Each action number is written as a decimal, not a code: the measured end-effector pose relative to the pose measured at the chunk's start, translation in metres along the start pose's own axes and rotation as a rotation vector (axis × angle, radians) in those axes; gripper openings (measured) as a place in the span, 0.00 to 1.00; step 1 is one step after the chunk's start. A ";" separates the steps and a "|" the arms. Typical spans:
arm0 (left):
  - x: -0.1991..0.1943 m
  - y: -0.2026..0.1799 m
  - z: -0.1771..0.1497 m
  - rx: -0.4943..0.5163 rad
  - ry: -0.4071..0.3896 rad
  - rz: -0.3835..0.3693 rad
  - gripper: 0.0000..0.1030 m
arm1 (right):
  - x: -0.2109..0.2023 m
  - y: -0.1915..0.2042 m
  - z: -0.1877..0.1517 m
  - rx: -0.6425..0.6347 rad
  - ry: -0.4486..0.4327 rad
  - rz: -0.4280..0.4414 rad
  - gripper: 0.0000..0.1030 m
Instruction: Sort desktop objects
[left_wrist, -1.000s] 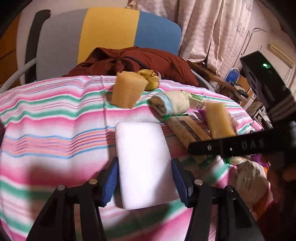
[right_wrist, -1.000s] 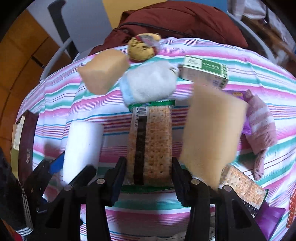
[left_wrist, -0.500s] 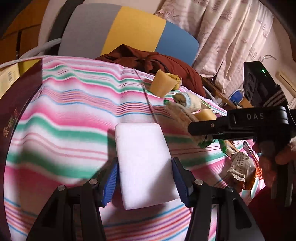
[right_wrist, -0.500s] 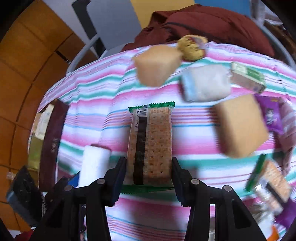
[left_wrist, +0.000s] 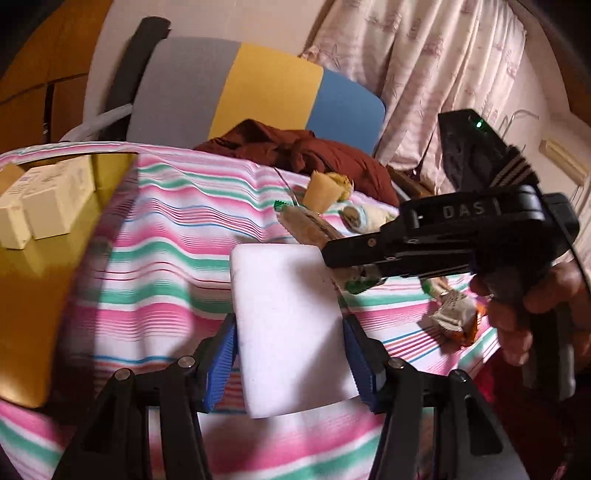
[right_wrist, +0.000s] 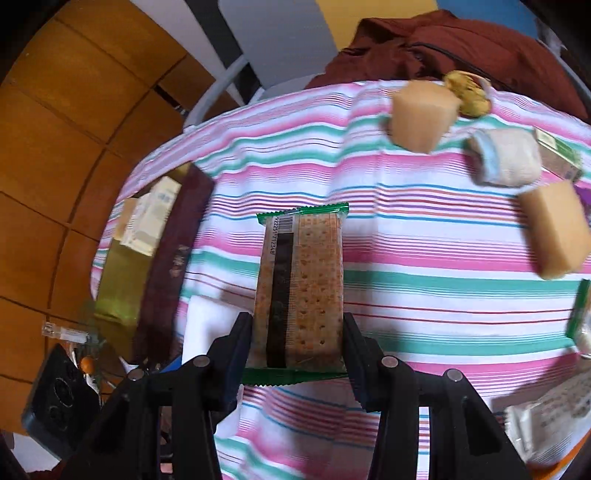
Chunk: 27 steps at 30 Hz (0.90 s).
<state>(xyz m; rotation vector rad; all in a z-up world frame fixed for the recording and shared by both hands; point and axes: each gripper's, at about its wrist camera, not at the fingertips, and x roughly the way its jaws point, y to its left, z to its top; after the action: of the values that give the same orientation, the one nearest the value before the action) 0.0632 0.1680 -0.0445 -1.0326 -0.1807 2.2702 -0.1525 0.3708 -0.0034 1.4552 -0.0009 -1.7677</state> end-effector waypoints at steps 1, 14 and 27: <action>-0.006 0.004 0.001 -0.010 -0.004 0.003 0.55 | 0.000 0.008 0.000 -0.007 -0.004 0.005 0.46; -0.073 0.104 0.055 -0.175 -0.092 0.085 0.55 | 0.023 0.100 0.024 -0.008 -0.029 0.143 0.46; -0.014 0.163 0.100 -0.182 0.119 0.101 0.55 | 0.060 0.135 0.058 -0.035 -0.043 0.091 0.46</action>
<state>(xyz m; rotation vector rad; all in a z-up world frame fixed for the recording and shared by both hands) -0.0812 0.0439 -0.0268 -1.2940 -0.2949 2.3067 -0.1202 0.2192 0.0311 1.3714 -0.0573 -1.7167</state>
